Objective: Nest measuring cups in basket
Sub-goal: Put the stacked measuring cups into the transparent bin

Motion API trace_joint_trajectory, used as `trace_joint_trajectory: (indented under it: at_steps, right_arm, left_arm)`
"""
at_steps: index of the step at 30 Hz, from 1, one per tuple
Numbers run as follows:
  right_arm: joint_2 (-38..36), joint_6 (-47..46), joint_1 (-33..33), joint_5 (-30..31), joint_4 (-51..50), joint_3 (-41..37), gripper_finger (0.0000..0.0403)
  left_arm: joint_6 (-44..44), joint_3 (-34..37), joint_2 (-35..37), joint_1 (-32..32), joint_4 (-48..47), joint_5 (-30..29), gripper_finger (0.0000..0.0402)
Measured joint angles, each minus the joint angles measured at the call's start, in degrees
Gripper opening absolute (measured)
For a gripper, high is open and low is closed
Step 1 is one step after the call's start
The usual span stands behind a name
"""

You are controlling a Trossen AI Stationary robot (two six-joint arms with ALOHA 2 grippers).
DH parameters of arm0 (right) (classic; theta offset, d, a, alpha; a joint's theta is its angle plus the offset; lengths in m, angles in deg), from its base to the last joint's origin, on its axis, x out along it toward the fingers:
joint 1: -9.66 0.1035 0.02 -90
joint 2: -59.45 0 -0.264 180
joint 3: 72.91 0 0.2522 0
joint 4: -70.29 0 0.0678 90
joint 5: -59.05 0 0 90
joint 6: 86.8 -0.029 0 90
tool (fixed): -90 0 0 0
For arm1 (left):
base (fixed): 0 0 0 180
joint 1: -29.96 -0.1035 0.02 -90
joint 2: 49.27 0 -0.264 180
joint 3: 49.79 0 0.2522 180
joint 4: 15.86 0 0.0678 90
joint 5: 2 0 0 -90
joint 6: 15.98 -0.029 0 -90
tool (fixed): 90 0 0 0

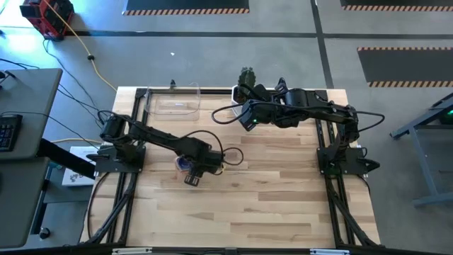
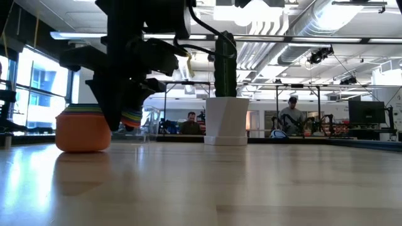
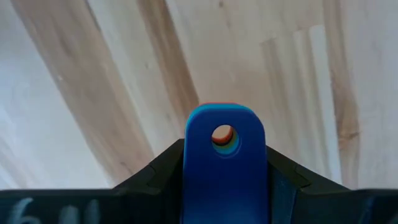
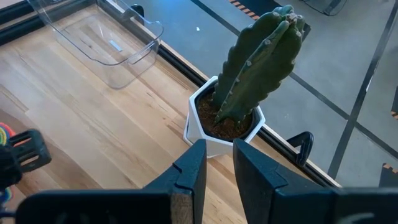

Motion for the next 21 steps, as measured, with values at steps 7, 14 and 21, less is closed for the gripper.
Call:
trace_joint_trajectory:
  at_steps: [7,14,21]
  right_arm:
    - [0.0,1.13,0.0,0.01,0.0,0.0,0.0073]
    - [0.0,1.48,0.0,0.01,0.0,0.0,0.0073]
    - [0.0,3.09,-0.05,0.03,0.02,0.0,0.0073]
  left_arm:
    - [-2.24,0.0,0.0,-2.53,-1.02,-0.03,0.014]
    - [-3.76,-0.02,0.0,-5.04,-1.54,-0.02,0.014]
    - [-4.83,-0.07,0.0,-8.25,-2.82,0.0,0.0138]
